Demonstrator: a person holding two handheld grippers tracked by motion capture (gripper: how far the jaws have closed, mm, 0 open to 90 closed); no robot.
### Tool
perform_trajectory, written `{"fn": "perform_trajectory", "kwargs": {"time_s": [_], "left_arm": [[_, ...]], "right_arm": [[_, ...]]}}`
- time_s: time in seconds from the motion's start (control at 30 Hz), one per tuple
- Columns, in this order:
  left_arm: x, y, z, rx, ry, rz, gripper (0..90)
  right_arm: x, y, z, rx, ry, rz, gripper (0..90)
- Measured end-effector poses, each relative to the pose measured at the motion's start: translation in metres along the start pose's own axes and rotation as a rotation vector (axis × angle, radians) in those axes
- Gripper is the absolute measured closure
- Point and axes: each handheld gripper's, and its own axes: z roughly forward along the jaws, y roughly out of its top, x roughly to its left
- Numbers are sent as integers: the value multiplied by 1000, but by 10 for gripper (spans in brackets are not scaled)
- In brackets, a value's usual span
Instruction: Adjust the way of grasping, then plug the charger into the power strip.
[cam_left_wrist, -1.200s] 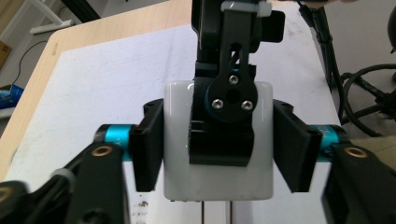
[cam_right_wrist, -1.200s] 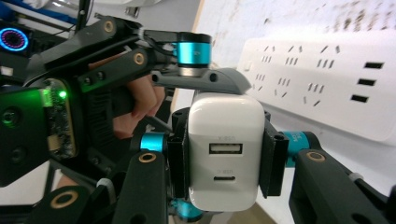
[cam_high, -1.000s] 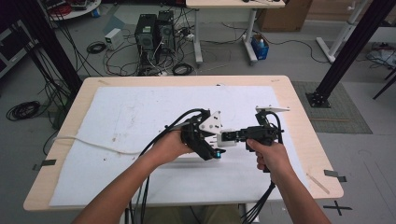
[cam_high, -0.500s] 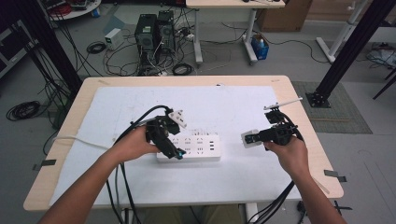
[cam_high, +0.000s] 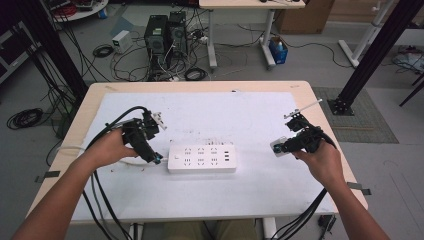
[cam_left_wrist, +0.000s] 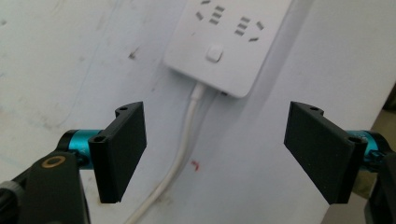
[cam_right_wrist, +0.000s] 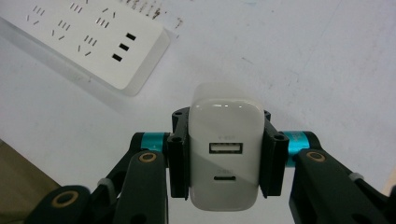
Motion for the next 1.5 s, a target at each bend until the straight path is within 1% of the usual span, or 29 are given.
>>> {"fn": "perform_trajectory", "kwargs": {"time_s": [0.03,0.1,0.13,0.2,0.23,0.27,0.3,0.33,0.37,0.47,0.5,0.53,0.57,0.6,0.63,0.73,0.83,0.97,1.03,1.07,1.1,1.13,1.2,1.23,1.27,1.33,1.4,1.43,1.5], "left_arm": [[2,-5,-1,2,-3,-6,212],[6,-12,-4,24,6,3,212],[7,-15,-4,24,11,-11,212],[10,-18,-6,40,16,-11,212],[10,-20,-7,37,20,-15,212],[10,-21,-8,24,20,-30,212],[10,-21,-8,24,20,-30,212],[10,-22,-10,28,20,-17,212],[9,-22,-10,15,16,-28,212],[9,-23,-11,25,19,-17,212],[8,-23,-11,22,18,-22,212],[9,-23,-12,26,20,-12,212],[8,-24,-12,21,21,-19,212],[8,-24,-13,32,20,-11,212],[7,-25,-13,31,19,-21,212],[8,-28,-12,63,26,-18,212],[7,-30,-11,95,39,-18,212],[6,-31,-8,106,28,4,212],[5,-31,-6,104,29,-1,212],[5,-31,-6,104,29,-1,212],[5,-33,-5,109,32,8,212],[5,-34,-4,111,32,13,212],[4,-38,-1,102,36,6,212],[4,-39,1,107,32,10,212],[4,-39,1,107,32,10,212],[5,-43,5,104,28,-8,212],[6,-46,9,113,33,-9,212],[7,-47,9,125,36,-1,212],[7,-48,9,122,41,-2,212]], "right_arm": [[-1,1,-1,-5,-1,1,622],[-3,2,-2,-7,-4,-2,621],[-3,2,-2,-6,-3,-4,621],[-3,2,-3,1,-2,-8,621],[-3,1,-3,0,-2,-13,621],[-3,1,-4,1,-3,-13,621],[-3,1,-4,1,-3,-13,621],[-3,1,-4,-1,-2,-16,621],[-3,1,-5,-9,1,-11,621],[-1,3,-5,-21,11,-16,621],[0,4,-4,-23,15,-26,621],[2,6,-4,-23,15,-36,621],[4,7,-4,-25,20,-49,621],[7,8,-4,-25,27,-60,621],[10,10,-3,-28,35,-73,621],[21,17,1,-15,47,-136,621],[33,27,9,-1,53,-220,622],[52,42,26,16,82,-322,622],[62,50,36,40,99,-377,622],[62,50,36,40,99,-377,622],[75,62,48,82,106,-458,622],[79,66,50,91,102,-474,622],[86,74,57,107,113,-521,623],[89,79,60,113,115,-540,622],[89,79,60,113,115,-540,622],[95,90,69,141,131,-593,622],[98,95,75,157,138,-621,622],[100,98,78,162,139,-639,622],[103,102,82,167,141,-672,623]]}}
